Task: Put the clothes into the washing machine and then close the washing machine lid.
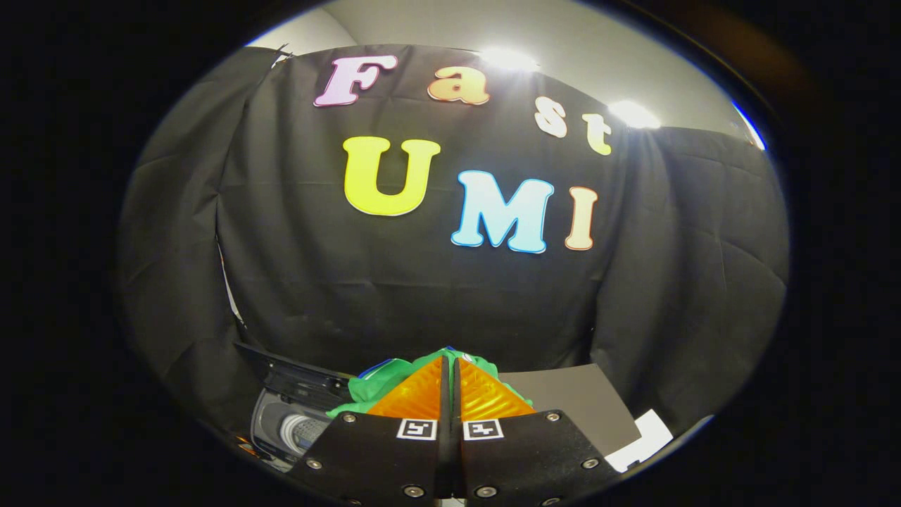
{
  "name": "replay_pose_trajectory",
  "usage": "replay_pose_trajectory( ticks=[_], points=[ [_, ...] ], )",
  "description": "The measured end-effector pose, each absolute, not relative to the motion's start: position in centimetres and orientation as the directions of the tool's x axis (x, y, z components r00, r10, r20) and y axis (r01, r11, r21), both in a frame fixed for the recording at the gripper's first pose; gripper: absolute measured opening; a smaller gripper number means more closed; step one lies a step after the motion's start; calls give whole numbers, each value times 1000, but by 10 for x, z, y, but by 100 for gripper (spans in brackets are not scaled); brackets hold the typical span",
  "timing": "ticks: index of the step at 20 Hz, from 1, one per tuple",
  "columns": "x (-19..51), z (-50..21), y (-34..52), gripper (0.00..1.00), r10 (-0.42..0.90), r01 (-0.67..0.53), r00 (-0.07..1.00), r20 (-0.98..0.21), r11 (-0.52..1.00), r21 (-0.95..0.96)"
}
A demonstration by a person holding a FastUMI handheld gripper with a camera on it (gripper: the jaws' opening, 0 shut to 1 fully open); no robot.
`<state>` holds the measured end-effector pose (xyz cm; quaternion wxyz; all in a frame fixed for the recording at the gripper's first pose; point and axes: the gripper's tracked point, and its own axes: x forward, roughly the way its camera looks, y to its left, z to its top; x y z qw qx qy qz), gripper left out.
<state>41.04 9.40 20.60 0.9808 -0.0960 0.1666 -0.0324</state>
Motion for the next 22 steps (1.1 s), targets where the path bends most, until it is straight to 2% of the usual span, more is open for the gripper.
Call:
replay_pose_trajectory(
  ticks=[11,22],
  points=[
    [391,187,258,0,-5,-67,944,-329,976,-209],
    [387,122,350,0,79,-180,913,-401,958,-222]
  ],
)
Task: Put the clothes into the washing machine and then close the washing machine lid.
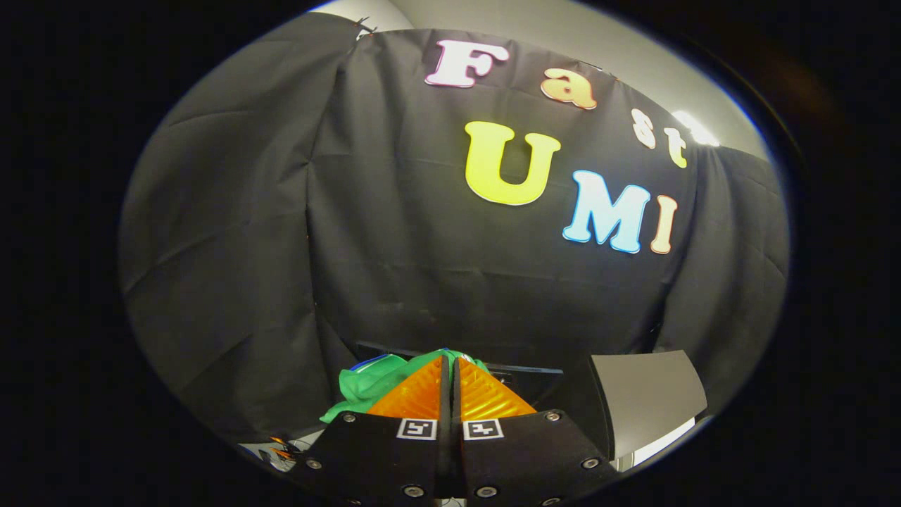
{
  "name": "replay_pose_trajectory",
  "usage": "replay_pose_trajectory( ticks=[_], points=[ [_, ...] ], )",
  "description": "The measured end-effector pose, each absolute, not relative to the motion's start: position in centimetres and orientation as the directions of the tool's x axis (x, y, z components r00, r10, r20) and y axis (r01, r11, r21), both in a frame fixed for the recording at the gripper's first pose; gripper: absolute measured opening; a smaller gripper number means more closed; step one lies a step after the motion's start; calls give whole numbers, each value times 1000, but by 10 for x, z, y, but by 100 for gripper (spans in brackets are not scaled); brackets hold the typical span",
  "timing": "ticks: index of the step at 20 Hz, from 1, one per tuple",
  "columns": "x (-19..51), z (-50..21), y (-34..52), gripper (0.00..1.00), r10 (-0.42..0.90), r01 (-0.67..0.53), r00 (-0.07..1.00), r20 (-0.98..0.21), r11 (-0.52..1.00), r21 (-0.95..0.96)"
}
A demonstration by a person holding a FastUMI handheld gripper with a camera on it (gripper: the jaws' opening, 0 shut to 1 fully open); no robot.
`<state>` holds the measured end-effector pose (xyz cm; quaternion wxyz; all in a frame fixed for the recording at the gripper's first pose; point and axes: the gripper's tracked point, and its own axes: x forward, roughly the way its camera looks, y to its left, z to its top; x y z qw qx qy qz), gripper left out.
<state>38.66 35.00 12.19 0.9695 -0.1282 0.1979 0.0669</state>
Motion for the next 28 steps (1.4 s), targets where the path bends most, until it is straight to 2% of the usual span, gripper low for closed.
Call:
replay_pose_trajectory(
  ticks=[5,21,28],
  points=[
    [393,76,360,0,68,-199,888,-455,949,-246],
    [432,-65,321,0,-24,-181,770,-638,950,-254],
    [441,-111,325,0,0,-228,739,-674,941,-251]
  ],
)
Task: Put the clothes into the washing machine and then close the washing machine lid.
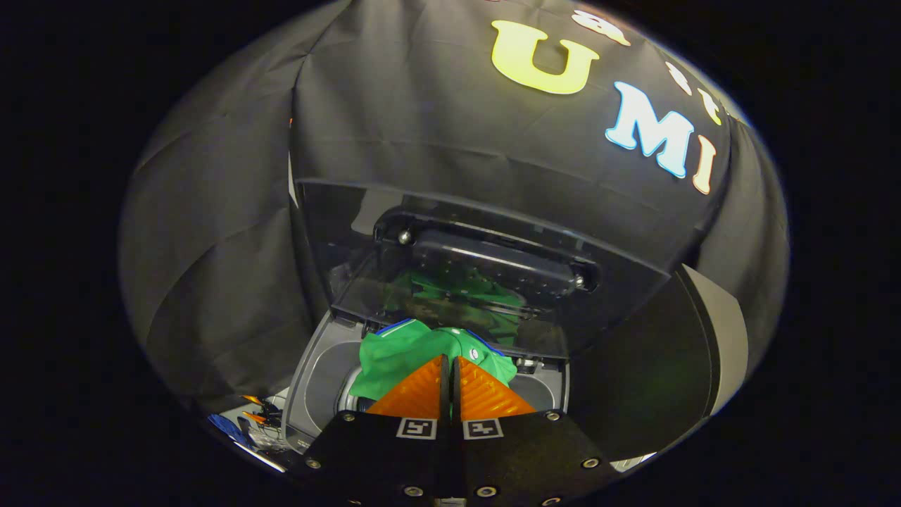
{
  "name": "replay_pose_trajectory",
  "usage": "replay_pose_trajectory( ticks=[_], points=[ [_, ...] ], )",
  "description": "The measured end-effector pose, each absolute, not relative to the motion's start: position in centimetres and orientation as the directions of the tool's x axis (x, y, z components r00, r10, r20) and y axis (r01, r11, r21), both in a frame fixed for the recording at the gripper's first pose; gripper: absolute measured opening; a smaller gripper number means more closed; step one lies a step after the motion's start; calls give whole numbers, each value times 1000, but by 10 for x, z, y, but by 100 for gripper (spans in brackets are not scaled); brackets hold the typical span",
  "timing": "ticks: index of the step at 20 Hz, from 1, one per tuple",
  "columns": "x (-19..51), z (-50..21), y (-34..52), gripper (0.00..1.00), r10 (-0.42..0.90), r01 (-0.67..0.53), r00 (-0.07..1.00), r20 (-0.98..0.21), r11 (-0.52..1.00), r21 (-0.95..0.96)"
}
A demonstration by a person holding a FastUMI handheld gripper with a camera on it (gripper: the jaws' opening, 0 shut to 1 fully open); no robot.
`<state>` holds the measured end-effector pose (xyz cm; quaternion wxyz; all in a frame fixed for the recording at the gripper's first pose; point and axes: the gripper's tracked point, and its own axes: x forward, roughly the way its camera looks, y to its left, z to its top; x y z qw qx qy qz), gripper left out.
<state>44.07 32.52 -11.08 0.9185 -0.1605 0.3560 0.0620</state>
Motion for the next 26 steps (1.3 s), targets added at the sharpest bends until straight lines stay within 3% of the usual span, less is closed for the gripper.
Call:
replay_pose_trajectory(
  ticks=[18,26],
  points=[
    [412,-223,324,0,46,-159,569,-821,986,-55],
    [401,-239,325,0,45,-179,529,-848,982,-60]
  ],
)
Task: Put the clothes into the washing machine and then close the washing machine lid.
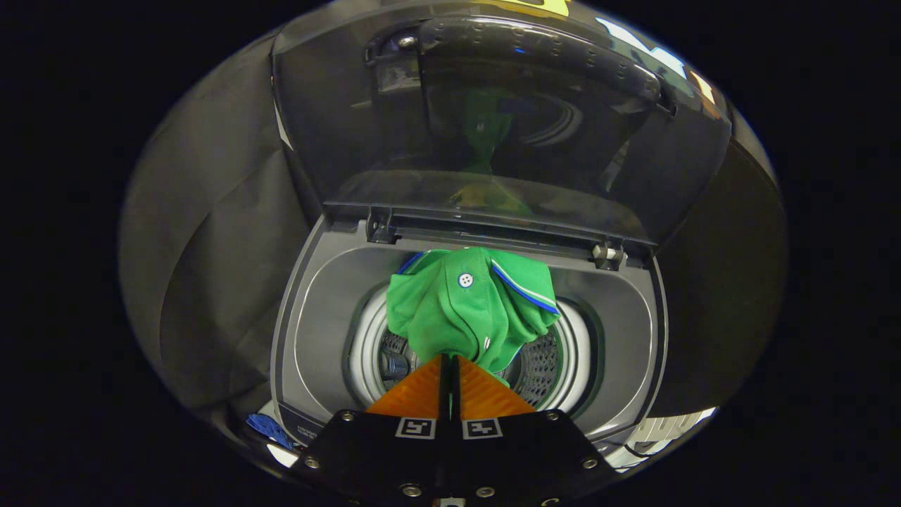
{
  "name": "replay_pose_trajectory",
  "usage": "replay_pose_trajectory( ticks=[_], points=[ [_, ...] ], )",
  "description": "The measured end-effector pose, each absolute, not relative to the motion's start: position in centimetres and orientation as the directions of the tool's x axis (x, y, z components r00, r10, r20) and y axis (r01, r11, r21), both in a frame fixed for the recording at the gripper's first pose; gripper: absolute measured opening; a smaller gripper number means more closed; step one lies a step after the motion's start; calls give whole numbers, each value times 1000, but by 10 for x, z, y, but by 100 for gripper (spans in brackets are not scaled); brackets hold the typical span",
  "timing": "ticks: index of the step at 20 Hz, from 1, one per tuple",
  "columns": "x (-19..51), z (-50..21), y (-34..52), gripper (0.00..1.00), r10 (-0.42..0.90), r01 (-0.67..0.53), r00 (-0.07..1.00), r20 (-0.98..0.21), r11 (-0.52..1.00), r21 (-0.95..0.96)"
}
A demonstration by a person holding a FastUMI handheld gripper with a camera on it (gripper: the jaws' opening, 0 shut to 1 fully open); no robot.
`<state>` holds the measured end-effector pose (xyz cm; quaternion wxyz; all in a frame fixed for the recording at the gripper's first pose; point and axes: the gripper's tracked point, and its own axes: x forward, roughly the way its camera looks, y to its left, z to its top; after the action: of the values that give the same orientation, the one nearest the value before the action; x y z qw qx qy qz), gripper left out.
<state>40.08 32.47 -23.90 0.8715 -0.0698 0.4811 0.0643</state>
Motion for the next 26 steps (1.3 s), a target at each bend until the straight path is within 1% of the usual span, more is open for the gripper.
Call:
replay_pose_trajectory(
  ticks=[3,4,6,8,10,12,15,16,20,26],
  points=[
    [403,-238,324,0,33,-172,539,-842,983,-71],
    [405,-231,325,4,35,-173,555,-831,982,-74],
    [411,-216,326,47,31,-161,582,-813,984,-77],
    [414,-212,326,89,41,-150,584,-810,987,-59],
    [417,-207,322,92,37,-133,594,-803,990,-54],
    [410,-206,312,92,-2,-113,579,-815,990,-83],
    [410,-196,311,92,6,-99,597,-802,993,-67],
    [409,-190,307,92,-9,-95,602,-799,992,-83],
    [412,-151,295,92,-57,-95,660,-749,983,-159],
    [423,-82,278,93,-91,-29,736,-671,986,-166]
  ],
)
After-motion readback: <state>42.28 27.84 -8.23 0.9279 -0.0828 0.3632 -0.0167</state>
